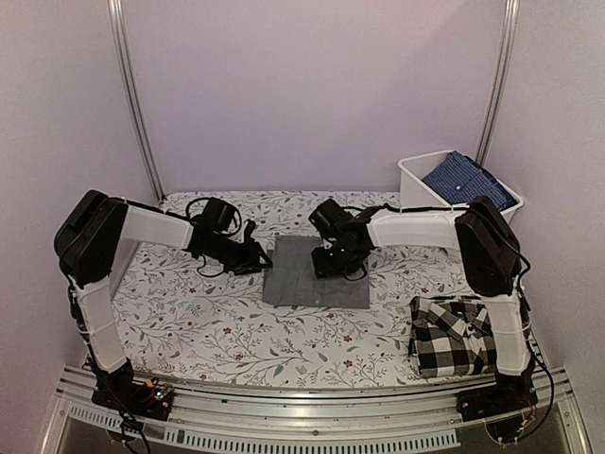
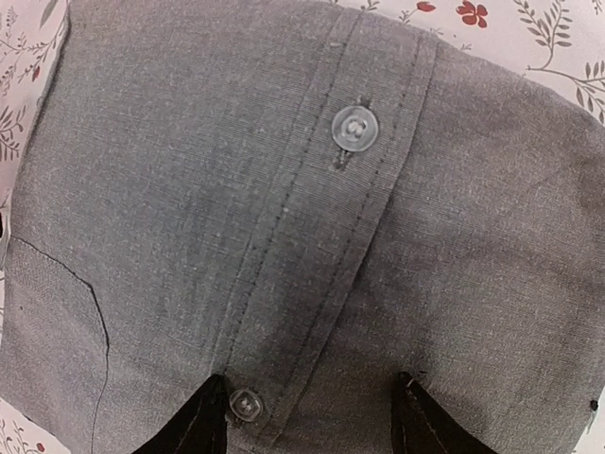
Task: Fold and stack the long sleeve shirts
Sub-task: Smooth out the square-folded shirt at the center of the board, then adjust the square-folded shirt at the center of the board.
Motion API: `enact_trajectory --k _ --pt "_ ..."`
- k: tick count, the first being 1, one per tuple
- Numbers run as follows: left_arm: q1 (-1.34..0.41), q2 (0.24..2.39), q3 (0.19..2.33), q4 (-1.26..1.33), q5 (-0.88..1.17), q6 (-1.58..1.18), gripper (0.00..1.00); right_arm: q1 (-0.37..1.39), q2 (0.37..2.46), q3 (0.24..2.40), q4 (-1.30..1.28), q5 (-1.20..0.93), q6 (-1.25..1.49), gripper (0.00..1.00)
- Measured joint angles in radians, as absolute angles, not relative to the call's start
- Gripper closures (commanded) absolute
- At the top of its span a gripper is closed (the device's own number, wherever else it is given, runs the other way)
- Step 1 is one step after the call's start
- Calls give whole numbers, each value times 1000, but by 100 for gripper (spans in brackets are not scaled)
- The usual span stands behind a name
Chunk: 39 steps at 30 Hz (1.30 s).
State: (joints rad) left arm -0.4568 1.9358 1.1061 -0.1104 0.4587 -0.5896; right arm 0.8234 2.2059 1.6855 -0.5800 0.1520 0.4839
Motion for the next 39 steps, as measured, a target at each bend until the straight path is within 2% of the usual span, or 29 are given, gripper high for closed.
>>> enact_trajectory --k 7,12,20,25,28,34,37,39 --pt "-457 1993 1227 -93 455 -563 62 775 2100 1597 -562 147 481 39" --pt "-455 2087 1321 -96 435 -546 62 643 2009 1514 -486 126 473 43" --pt "-450 2174 1457 -117 419 -532 62 537 2046 1485 -364 67 444 52" --pt "-449 2204 1516 -118 428 -531 67 533 2121 1520 -326 31 427 55" --pt "-449 2219 1524 -119 436 -536 76 530 2160 1542 -320 6 421 61" --pt "-448 2227 1524 -124 450 -546 100 529 2191 1577 -319 -14 412 92" --pt "-448 2217 1517 -125 452 -553 100 529 2191 1583 -319 -14 409 99" --pt "-448 2187 1491 -122 445 -559 100 529 2191 1583 -323 -14 406 100"
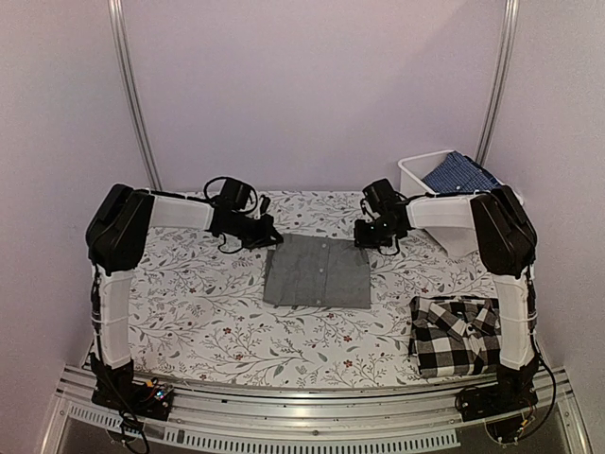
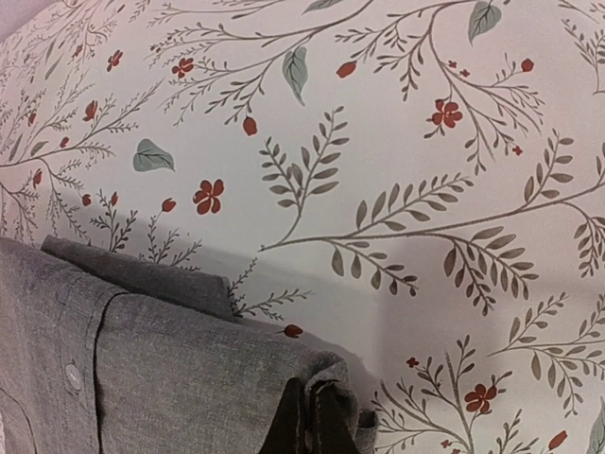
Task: Fold and stack the long sleeve shirts
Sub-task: Adjust the square-folded shirt at the center of the board, then pick up the square-folded shirt from the center of the board.
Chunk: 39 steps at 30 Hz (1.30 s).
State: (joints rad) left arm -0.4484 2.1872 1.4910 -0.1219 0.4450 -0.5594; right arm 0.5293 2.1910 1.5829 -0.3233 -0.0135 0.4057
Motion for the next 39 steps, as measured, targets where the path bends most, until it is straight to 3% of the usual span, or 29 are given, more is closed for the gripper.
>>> enact_trajectory --k 7,14,19,28,34,39 --pt "-454 1961 1341 -117 379 -598 100 543 2147 1584 -337 -17 415 97" --pt "-420 1973 1300 -113 330 -610 100 551 2170 1674 -332 -38 423 68" --pt "-379 2094 1306 -113 336 -606 99 551 2235 1729 -334 -44 419 62" --pt "-355 2117 1372 -143 333 -585 58 565 2178 1647 -390 8 419 61" --pt "-351 1959 1227 -157 340 -604 47 593 2100 1591 -397 29 419 60" --pt "-351 1909 1151 -155 398 -606 45 611 2098 1566 -395 25 419 61"
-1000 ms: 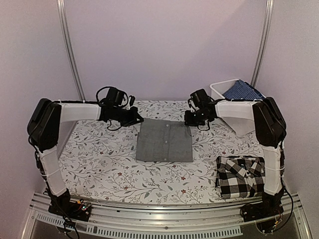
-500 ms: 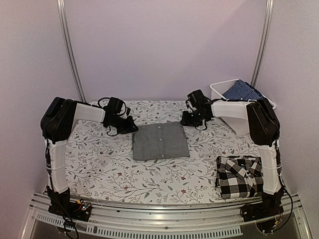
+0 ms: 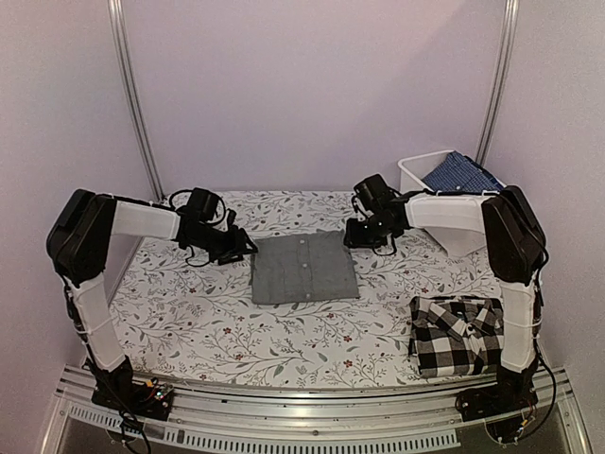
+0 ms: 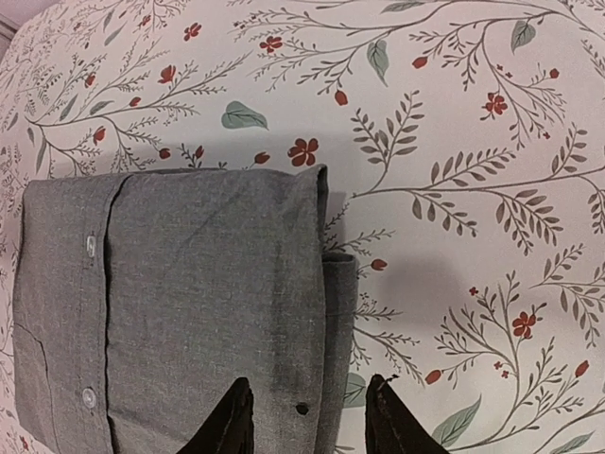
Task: Fold and stack the long sleeve shirts
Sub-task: Pick up the square-folded shirt from the center of the board.
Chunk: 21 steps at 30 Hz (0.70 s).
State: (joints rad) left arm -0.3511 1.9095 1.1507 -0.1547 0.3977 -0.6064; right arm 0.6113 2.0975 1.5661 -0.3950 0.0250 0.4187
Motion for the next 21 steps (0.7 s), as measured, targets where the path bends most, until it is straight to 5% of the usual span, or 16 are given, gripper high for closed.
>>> enact_trajectory --k 12,21 --pt "-378 1966 1127 -157 435 -604 48 616 2105 1511 -387 20 427 66" --pt "-411 2000 1156 -144 409 -625 71 616 2125 1468 -368 15 429 68"
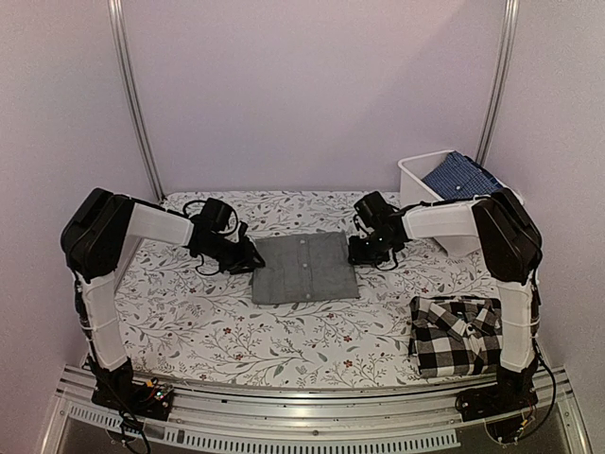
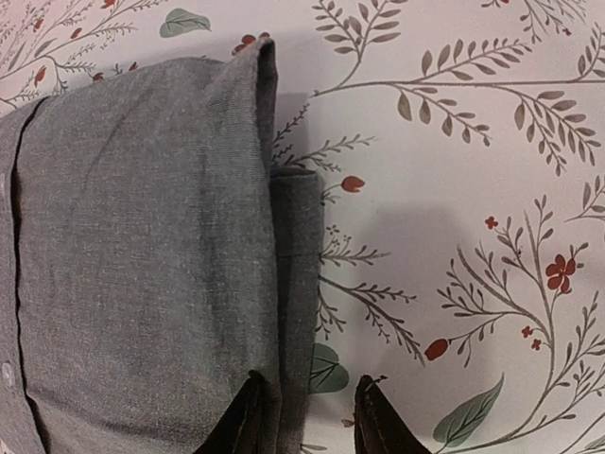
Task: Fold and stack the long sleeve shirts
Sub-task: Pick up the square-folded shirt from the center of the board.
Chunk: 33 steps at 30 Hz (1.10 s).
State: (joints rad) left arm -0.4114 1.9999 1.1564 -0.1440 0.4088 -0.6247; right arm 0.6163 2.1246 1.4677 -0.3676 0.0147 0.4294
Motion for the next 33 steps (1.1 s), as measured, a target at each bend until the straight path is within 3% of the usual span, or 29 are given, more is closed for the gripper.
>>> enact_trajectory --k 6,15,24,33 --pt "-430 2024 1166 -128 401 -645 100 616 2135 1458 -348 13 429 68" --pt "-424 1993 1149 -171 405 -606 100 638 2128 1422 -286 6 437 69" --pt "-311 1745 1040 -327 490 -505 100 743 2117 1391 -229 -53 511 71" --pt "-247 1613 1111 -494 570 -447 100 865 2247 1565 -202 -93 590 74"
